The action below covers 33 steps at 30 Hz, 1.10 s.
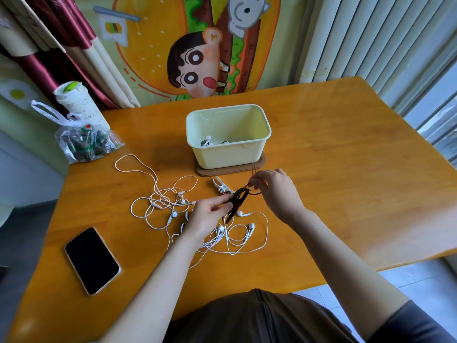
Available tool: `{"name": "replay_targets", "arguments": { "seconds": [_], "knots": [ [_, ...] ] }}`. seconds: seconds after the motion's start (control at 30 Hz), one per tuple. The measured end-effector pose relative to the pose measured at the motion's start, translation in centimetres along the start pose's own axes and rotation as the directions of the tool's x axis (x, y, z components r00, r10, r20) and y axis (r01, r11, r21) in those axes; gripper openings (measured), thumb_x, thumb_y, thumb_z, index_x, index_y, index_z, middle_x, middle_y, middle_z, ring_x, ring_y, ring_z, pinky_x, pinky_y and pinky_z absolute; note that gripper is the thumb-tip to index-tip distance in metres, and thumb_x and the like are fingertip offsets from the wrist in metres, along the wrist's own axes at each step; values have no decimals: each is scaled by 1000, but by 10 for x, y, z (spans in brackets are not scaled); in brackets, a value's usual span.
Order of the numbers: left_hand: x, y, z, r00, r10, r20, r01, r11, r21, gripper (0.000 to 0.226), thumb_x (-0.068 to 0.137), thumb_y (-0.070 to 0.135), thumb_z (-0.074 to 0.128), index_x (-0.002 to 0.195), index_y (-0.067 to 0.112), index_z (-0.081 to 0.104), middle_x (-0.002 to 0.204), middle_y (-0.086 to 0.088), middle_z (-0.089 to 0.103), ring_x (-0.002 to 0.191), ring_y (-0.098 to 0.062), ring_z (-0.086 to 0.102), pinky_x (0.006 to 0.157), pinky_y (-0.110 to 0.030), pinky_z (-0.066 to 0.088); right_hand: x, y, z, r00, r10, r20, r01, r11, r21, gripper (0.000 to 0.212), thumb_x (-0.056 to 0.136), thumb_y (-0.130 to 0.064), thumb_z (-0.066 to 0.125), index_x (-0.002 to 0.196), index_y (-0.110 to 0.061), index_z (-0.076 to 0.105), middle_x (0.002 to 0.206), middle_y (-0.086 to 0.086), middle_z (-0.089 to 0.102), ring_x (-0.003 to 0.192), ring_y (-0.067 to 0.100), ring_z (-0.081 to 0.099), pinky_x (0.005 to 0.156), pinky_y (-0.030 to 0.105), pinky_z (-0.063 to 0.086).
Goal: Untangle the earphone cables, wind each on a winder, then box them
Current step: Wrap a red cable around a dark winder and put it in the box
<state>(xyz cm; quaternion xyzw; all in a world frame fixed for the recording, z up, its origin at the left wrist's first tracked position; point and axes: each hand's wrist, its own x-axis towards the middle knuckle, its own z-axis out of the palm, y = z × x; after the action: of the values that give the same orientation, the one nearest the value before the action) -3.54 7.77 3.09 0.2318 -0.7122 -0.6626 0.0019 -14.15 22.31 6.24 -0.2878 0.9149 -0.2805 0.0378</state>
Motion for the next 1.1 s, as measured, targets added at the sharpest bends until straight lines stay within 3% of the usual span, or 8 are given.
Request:
{"name": "replay_targets", "arguments": {
  "seconds": [0.17,0.3,0.4,0.53,0.63,0.9,1.0,1.1],
  "knots": [
    [-1,1,-2,1000,-15,23,16,1000,-9,31,91,10,59,120,20,64,106,16,67,116,-9,55,99,-26,41,1,1,2,999,2,-32,-1,1000,10,23,98,-23,47,96,-18,69,99,-2,68,92,17,49,73,29,42],
    [-6,4,3,999,-15,38,18,997,-77,31,91,8,58,118,23,63,100,18,67,101,0,58,79,-13,44,0,3,5,999,35,-36,-34,999,24,23,98,-23,47,96,-17,69,98,0,68,94,19,52,75,34,47],
    [-9,6,8,995,-22,102,42,980,-192,28,90,8,58,107,28,67,97,14,72,85,2,59,69,-14,42,-3,3,9,999,52,1,-52,997,51,22,97,-23,49,96,-15,70,94,0,68,92,21,56,71,32,47],
    [-5,11,13,996,-79,39,89,877,-473,25,90,9,55,102,24,70,92,5,73,87,-12,52,74,-26,35,-11,-3,18,995,98,35,-102,983,154,21,96,-24,51,96,-15,70,84,-2,66,79,14,61,65,28,49],
    [-2,16,13,994,-111,14,96,787,-610,23,94,10,50,101,22,68,90,2,72,88,-14,56,80,-28,37,-18,-3,29,994,87,72,-96,986,135,21,96,-24,51,96,-18,71,86,-3,66,84,17,60,66,29,48],
    [4,29,11,972,-213,-98,73,671,-738,16,98,22,47,99,22,63,87,0,59,75,-11,44,66,-20,34,-31,-10,40,996,-71,55,70,997,24,17,93,-21,57,98,-20,73,88,2,64,86,22,51,62,27,37],
    [7,28,11,954,-249,-170,65,721,-690,17,97,24,50,107,24,64,95,0,60,84,-12,48,67,-22,35,-32,-19,41,986,-165,32,165,986,9,12,87,-13,64,87,-18,75,77,3,64,76,28,55,57,26,34],
    [6,26,11,896,-293,-333,49,811,-582,31,94,21,58,125,21,61,103,5,65,94,-12,56,73,-24,40,-33,-24,39,977,-211,44,210,977,22,13,90,-15,60,89,-17,73,82,2,62,77,25,58,57,28,39]
  ]
}}
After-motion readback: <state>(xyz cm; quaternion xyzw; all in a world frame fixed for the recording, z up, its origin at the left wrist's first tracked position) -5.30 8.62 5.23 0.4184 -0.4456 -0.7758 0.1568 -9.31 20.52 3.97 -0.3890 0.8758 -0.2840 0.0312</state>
